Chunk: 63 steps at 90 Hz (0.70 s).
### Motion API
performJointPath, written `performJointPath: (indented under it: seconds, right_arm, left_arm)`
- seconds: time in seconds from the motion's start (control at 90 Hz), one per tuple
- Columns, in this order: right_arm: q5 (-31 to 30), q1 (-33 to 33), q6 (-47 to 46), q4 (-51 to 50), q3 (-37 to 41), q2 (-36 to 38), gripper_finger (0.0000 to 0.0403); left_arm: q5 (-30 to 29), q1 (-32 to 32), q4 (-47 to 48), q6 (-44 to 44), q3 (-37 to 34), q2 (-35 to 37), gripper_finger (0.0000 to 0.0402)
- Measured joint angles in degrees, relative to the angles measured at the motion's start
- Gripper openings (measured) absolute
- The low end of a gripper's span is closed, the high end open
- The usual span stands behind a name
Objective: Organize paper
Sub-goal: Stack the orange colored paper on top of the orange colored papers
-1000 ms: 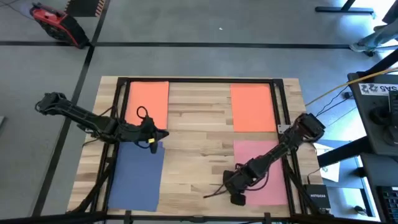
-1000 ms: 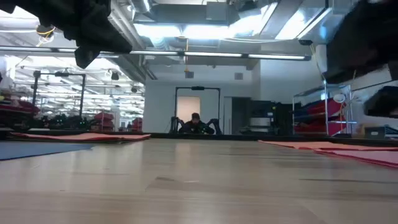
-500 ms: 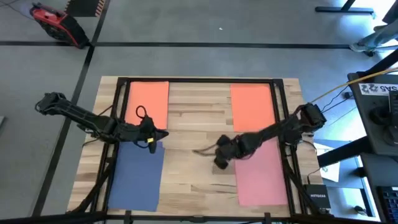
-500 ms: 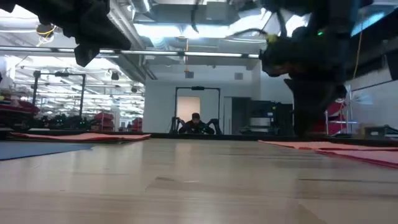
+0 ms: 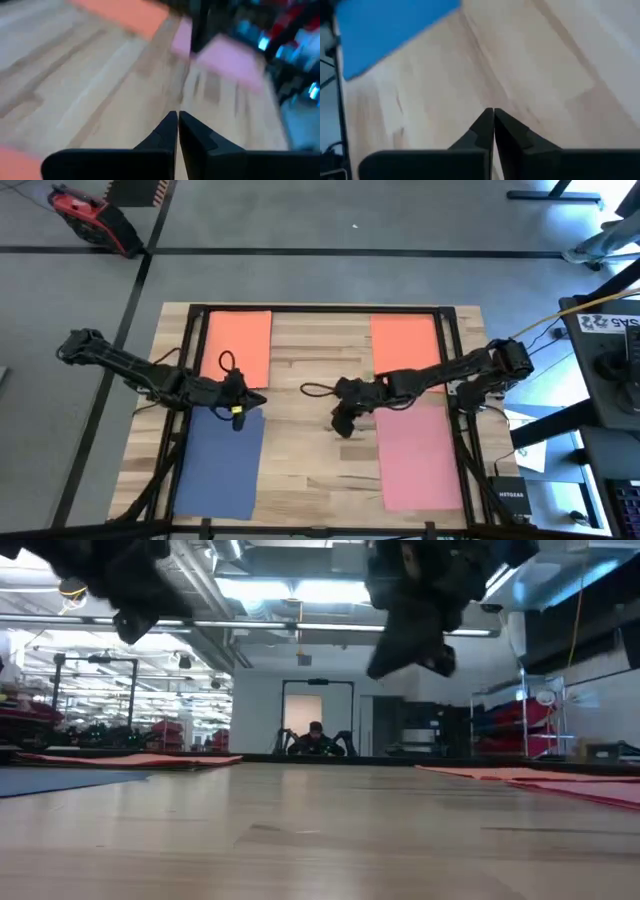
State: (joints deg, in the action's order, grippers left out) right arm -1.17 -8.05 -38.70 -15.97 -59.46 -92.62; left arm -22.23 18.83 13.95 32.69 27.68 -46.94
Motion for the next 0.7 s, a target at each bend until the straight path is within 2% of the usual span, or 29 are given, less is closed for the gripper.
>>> performJointPath:
  seconds: [0.156, 0.256, 0.422, 0.7]
  right_arm:
    - [-1.9, 1.48, 1.83, -4.19, 0.0, -0.02, 0.0045]
    - [-1.82, 2.3, 3.34, -7.31, 0.01, -0.07, 0.0074]
    - [-1.08, 4.14, 6.08, -10.61, 0.02, -0.09, 0.0106]
    - [-0.76, 5.2, 9.44, -11.7, 0.02, -0.09, 0.0111]
  left_arm:
    - [-1.07, -1.18, 16.19, 2.69, -0.01, -2.11, 0.0]
    - [-1.27, -3.49, 20.77, 1.24, -0.02, -4.68, 0.0]
    - [-0.64, -8.64, 19.55, -4.23, -0.02, -10.0, 0.0017]
    - [-0.17, -15.79, 13.5, -15.48, -0.02, -17.85, 0.0074]
